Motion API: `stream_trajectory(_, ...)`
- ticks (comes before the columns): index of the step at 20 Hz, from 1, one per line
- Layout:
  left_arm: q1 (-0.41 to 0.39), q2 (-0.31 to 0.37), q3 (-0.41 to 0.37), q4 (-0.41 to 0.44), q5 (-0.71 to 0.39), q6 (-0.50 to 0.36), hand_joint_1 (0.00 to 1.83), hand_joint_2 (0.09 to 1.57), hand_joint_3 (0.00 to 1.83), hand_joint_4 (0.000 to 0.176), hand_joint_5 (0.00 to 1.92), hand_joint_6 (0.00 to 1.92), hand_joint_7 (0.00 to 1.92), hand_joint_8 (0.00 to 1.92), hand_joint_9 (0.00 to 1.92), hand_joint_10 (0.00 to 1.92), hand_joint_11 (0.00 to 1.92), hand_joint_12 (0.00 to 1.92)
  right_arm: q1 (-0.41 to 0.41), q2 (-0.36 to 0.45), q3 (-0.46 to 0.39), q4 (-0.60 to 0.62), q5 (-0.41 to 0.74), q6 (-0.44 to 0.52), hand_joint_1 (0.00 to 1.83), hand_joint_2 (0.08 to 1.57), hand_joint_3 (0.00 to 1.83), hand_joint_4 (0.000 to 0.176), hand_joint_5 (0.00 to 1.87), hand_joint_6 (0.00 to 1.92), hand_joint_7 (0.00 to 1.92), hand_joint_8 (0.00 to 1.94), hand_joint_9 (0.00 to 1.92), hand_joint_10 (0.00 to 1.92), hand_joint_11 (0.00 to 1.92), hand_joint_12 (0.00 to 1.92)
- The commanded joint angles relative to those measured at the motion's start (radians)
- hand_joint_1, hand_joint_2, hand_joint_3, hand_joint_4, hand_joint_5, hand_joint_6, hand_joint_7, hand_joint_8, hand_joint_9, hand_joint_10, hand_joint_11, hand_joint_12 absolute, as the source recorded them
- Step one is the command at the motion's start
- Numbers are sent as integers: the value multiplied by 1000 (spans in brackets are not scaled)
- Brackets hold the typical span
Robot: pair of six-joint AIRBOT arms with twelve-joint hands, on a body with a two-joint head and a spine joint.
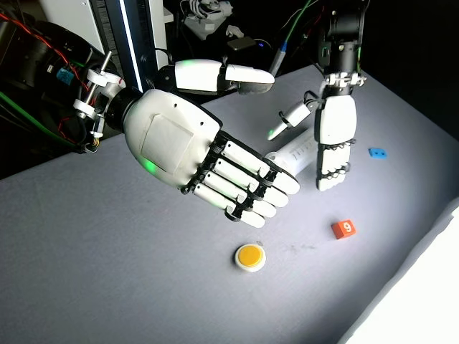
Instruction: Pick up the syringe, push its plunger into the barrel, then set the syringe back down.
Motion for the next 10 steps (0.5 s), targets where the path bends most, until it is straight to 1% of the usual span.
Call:
stream_trajectory(1,-13,10,-6,41,-154,-1,309,853,0,0,0,0,0,0,0,0,0,0,5,4,-3,-50,100,3,0,1074,0,0,16,6,1,0,0,0,0,0)
stream_trajectory(2,-14,24,-10,77,-210,-1,309,853,0,0,0,0,0,0,0,0,0,0,5,5,-4,-52,100,-5,0,1074,0,0,16,6,1,0,0,0,0,0)
stream_trajectory(3,-14,50,-17,127,-313,0,297,864,3,0,0,0,8,3,19,8,9,4,5,5,-4,-54,100,-18,0,1068,0,0,17,6,4,1,0,0,0,0)
stream_trajectory(4,-14,66,-17,172,-383,4,402,855,0,0,18,923,32,948,26,1089,0,1173,4,5,-4,-57,99,-20,30,1034,0,0,270,14,306,17,278,34,155,115)
stream_trajectory(5,-13,82,-13,202,-467,10,402,855,0,0,18,923,32,948,26,1089,0,1173,4,5,-4,-60,96,-28,30,1034,0,0,270,14,306,17,278,34,155,115)
stream_trajectory(6,-11,100,-14,213,-544,14,412,847,0,0,3,1509,6,1644,4,1755,0,1771,4,5,-4,-62,88,-48,66,1017,7,0,330,8,402,16,395,10,76,525)
stream_trajectory(7,-10,117,-14,229,-598,24,480,839,0,0,0,1839,0,1866,43,1888,24,1891,5,5,-4,-69,80,-64,12,1037,42,0,261,456,317,651,181,896,15,1259)
stream_trajectory(8,-5,132,-11,252,-682,28,437,881,10,0,0,1905,0,1910,21,1914,62,1915,5,5,-4,-77,80,-64,150,1003,12,0,51,1130,100,1407,86,1603,2,1773)
stream_trajectory(9,0,148,-10,275,-748,34,383,916,9,0,267,1918,384,1919,384,1920,442,1920,5,4,-5,-78,79,-64,217,965,0,0,9,1725,111,1834,165,1857,154,1891)
stream_trajectory(10,3,165,-9,293,-822,38,241,967,12,0,995,1920,1113,1921,1109,1921,1061,1921,5,4,-6,-79,79,-64,204,928,0,0,127,1882,198,1920,269,1908,308,1915)
